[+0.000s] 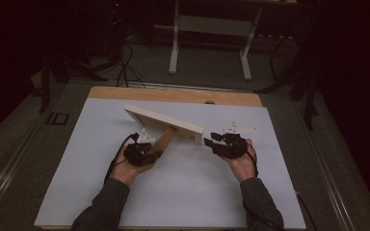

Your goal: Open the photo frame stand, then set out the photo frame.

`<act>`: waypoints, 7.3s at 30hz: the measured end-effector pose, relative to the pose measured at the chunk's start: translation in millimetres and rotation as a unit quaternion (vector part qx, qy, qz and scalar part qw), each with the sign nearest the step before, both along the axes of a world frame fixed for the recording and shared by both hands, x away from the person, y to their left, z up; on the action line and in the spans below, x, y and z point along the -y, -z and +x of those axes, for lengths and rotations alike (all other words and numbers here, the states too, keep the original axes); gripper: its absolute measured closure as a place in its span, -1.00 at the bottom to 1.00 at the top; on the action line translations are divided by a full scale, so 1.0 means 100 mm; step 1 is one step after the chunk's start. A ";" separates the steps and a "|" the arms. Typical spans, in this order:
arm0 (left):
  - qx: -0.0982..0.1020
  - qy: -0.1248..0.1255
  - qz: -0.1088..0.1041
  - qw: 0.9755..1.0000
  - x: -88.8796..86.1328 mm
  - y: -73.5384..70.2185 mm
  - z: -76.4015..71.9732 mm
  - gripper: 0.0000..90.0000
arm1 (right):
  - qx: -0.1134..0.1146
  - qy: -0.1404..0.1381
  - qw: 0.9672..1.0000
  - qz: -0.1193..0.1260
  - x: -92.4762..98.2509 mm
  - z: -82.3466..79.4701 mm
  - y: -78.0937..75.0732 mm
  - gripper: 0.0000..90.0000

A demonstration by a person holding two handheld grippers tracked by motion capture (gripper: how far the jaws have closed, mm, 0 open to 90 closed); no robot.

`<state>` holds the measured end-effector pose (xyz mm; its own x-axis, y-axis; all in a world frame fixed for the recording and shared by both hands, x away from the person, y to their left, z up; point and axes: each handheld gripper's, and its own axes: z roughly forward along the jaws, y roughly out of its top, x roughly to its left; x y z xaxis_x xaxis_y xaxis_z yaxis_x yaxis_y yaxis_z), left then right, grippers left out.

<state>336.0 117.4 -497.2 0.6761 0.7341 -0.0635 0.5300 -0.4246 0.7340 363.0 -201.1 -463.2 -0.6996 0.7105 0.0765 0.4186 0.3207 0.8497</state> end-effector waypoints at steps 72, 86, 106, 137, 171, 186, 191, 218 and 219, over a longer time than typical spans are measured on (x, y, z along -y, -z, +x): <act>0.025 -0.107 -0.107 0.988 -0.36 -0.47 0.15 1.00 | -0.018 0.062 0.997 0.042 -0.14 0.22 -0.05 0.96; 0.028 -0.128 -0.113 0.985 -0.32 -0.55 0.25 1.00 | -0.021 0.051 0.998 0.033 -0.21 0.27 -0.09 0.99; 0.030 -0.129 -0.104 0.986 -0.26 -0.58 0.30 1.00 | -0.027 0.038 0.998 0.036 -0.30 0.27 -0.07 0.99; 0.026 -0.117 -0.093 0.988 -0.12 -0.60 0.33 1.00 | -0.019 0.023 0.999 0.026 -0.30 0.20 -0.10 0.99; 0.037 -0.088 -0.084 0.992 0.07 -0.65 0.25 1.00 | -0.016 0.008 1.000 0.022 -0.29 0.12 -0.10 0.99; 0.040 -0.075 -0.080 0.993 0.14 -0.68 0.22 1.00 | -0.016 0.006 1.000 0.021 -0.29 0.10 -0.10 0.99; 0.043 -0.072 -0.080 0.993 0.16 -0.68 0.20 1.00 | -0.014 0.005 1.000 0.022 -0.30 0.10 -0.10 0.99; 0.043 -0.062 -0.078 0.994 0.23 -0.70 0.19 1.00 | -0.009 -0.011 1.000 0.018 -0.32 0.03 -0.11 0.99; 0.043 -0.062 -0.078 0.994 0.24 -0.70 0.19 1.00 | -0.009 -0.013 1.000 0.017 -0.32 0.02 -0.11 0.99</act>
